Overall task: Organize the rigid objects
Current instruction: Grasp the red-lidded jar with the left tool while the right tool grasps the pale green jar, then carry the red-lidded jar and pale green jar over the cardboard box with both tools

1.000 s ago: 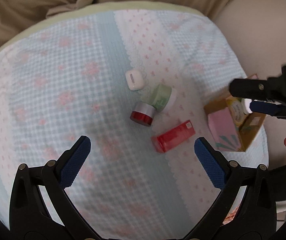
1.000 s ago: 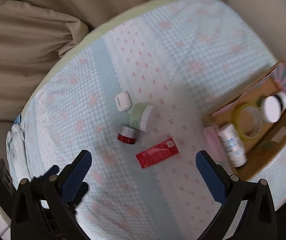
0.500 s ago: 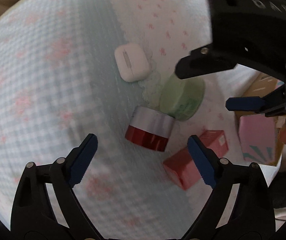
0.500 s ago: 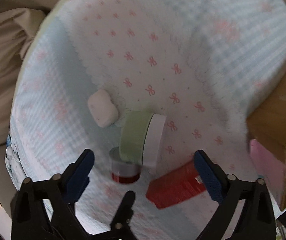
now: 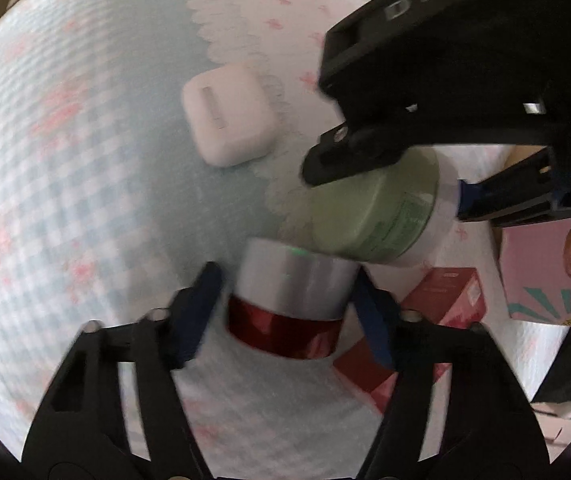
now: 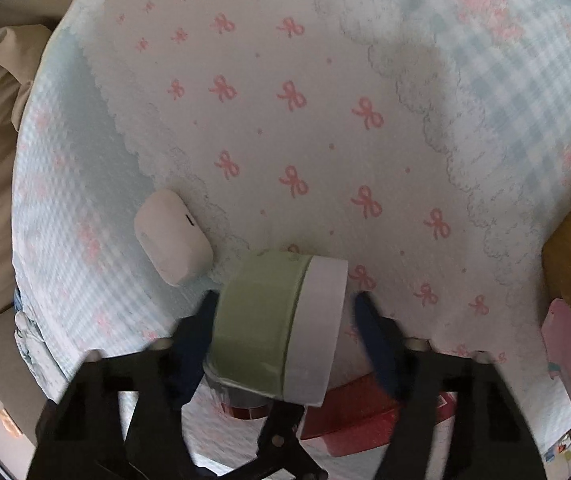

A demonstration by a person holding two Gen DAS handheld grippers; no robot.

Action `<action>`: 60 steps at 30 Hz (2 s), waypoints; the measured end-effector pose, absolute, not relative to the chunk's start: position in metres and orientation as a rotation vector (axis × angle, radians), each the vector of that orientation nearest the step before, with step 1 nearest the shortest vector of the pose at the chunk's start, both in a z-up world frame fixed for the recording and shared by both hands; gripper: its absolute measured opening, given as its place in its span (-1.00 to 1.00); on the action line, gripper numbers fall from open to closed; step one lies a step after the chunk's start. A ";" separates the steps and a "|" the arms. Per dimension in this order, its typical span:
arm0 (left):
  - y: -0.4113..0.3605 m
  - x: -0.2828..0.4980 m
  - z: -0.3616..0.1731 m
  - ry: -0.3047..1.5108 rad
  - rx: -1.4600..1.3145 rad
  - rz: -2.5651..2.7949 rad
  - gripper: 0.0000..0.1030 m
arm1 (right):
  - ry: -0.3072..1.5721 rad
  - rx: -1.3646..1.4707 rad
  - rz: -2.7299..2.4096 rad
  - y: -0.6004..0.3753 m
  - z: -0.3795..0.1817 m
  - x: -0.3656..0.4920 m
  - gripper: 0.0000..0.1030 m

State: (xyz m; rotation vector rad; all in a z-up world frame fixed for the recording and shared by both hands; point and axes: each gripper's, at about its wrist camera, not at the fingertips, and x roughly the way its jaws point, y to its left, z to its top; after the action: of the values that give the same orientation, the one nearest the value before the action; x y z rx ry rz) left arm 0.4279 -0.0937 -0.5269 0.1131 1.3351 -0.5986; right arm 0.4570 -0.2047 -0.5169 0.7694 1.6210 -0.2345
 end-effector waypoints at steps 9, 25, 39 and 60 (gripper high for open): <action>-0.103 0.422 -0.524 1.315 0.143 -0.594 0.05 | 1.587 0.800 -0.249 -0.220 -0.515 0.446 -0.11; -0.050 0.408 -0.471 1.276 0.035 -0.515 0.05 | 1.496 0.799 -0.176 -0.220 -0.447 0.433 -0.20; -0.033 0.355 -0.338 1.168 -0.034 -0.545 0.05 | 1.343 0.764 -0.076 -0.208 -0.325 0.364 -0.20; -0.208 0.264 -0.251 1.109 -0.077 -0.545 0.05 | 1.327 0.523 -0.022 -0.398 -0.237 0.256 -0.21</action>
State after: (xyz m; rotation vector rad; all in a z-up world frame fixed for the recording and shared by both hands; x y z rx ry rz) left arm 0.2635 -0.2079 -0.2514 -0.0771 1.1085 -0.5454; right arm 0.2556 -0.3981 -0.2367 0.5226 1.3270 -0.0224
